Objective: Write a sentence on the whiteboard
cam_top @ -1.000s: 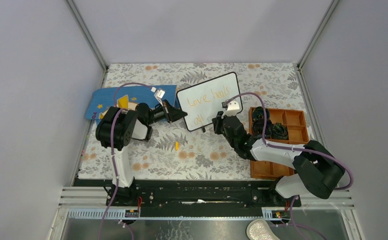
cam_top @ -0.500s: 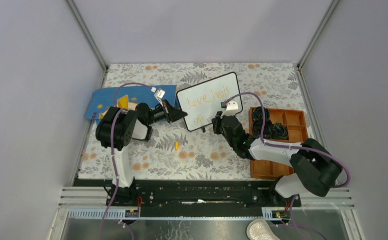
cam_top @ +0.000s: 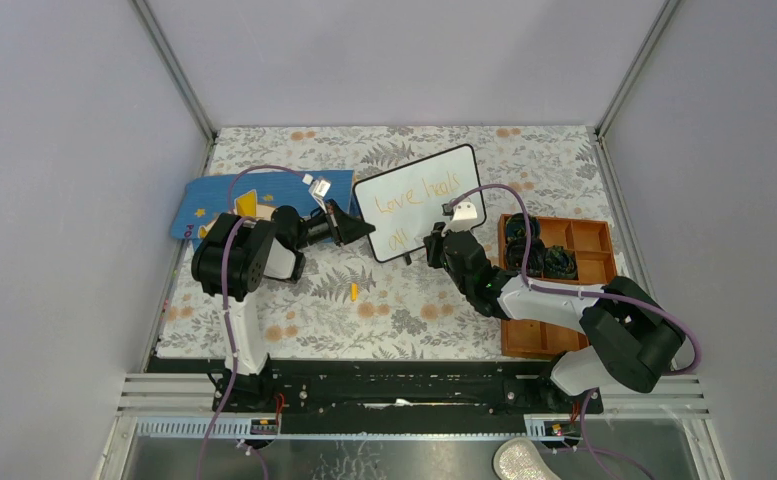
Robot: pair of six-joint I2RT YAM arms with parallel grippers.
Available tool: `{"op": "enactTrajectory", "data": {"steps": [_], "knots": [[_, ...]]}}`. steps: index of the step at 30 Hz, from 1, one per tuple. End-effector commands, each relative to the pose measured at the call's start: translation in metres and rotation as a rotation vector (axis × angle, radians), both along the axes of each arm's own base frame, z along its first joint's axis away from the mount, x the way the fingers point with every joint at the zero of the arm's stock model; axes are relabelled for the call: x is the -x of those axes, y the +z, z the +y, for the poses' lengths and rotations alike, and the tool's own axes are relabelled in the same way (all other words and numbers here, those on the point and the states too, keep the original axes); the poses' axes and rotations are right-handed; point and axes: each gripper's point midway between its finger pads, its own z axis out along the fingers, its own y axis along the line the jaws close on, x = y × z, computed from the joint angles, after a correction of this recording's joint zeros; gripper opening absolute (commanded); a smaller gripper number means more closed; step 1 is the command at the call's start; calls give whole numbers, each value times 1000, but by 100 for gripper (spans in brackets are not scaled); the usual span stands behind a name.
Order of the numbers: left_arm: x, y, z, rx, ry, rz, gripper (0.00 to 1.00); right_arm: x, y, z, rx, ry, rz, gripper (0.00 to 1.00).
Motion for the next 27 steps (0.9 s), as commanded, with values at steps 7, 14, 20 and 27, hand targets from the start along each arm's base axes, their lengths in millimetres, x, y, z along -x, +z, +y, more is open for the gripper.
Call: {"op": "enactTrajectory", "data": {"steps": [7,14,20,27], "knots": [[12,-13,-8,-15,-40,77,0,-11,13,-6,-24,-58,-33,0],[12,-13,-8,-16,-40,79,0,-8,10,-8,-19,-55,-25,0],[12,-13,-8,-18,-40,79,0,-7,9,-10,-19,-56,-24,0],[12,-13,-8,-19,-40,78,0,-6,11,-11,-18,-59,-27,0]]}}
